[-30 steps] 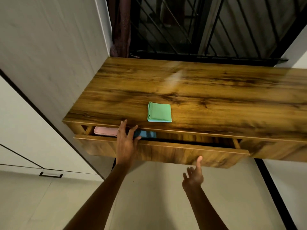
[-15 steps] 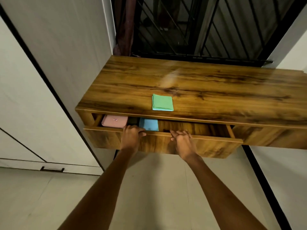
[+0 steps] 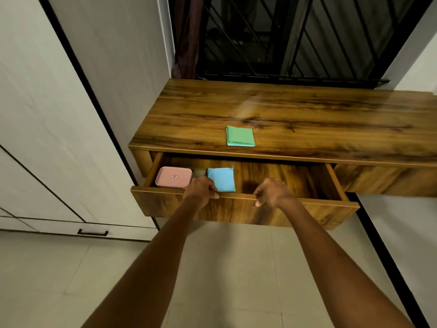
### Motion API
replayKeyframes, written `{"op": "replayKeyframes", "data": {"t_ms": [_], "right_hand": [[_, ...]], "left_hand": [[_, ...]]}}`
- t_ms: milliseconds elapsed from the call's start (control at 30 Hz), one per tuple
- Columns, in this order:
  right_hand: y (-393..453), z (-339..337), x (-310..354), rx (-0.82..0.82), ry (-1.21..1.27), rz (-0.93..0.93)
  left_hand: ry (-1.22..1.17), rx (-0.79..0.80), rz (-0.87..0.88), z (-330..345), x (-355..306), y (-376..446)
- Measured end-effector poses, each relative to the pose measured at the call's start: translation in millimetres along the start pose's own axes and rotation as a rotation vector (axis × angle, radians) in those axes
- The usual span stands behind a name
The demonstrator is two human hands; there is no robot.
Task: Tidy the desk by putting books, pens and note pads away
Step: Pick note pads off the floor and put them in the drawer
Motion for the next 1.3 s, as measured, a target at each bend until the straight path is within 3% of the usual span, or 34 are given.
{"op": "replayKeyframes", "data": {"t_ms": [433, 733, 967, 1067, 1200, 1300], "right_hand": [[-65, 49, 3, 0.357, 0.003, -0.057], [-77, 69, 2, 0.492, -0.017, -0.036], [-72, 72, 3, 0.667, 0.026, 0.05], [-57, 53, 4, 0.638, 0.207, 0.047], [-14, -16, 8, 0.173, 0.602, 0.024], [21, -63, 4, -0.143, 0.799, 0.019]], "left_hand": [[-0.037, 0.413, -0.096, 34, 11, -70], [0.063, 0.478, -0.181, 49, 13, -87], [-0.036, 0.679, -0.241, 53, -2, -83], [-0.284, 0.477, -0.117, 33, -15, -53], [-0.473, -0.025, 0.025, -19, -39, -12], [-0.595, -0.231, 0.019, -46, -51, 17]]}}
Point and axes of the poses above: each hand's wrist, its own y-axis towards the middle knuckle, its own z-axis out of the palm, x = y × z, the point moved 8 cm from there along y, towards the middle knuckle, and after that the axes turned 15 degrees about x, right-handed, at the moved point
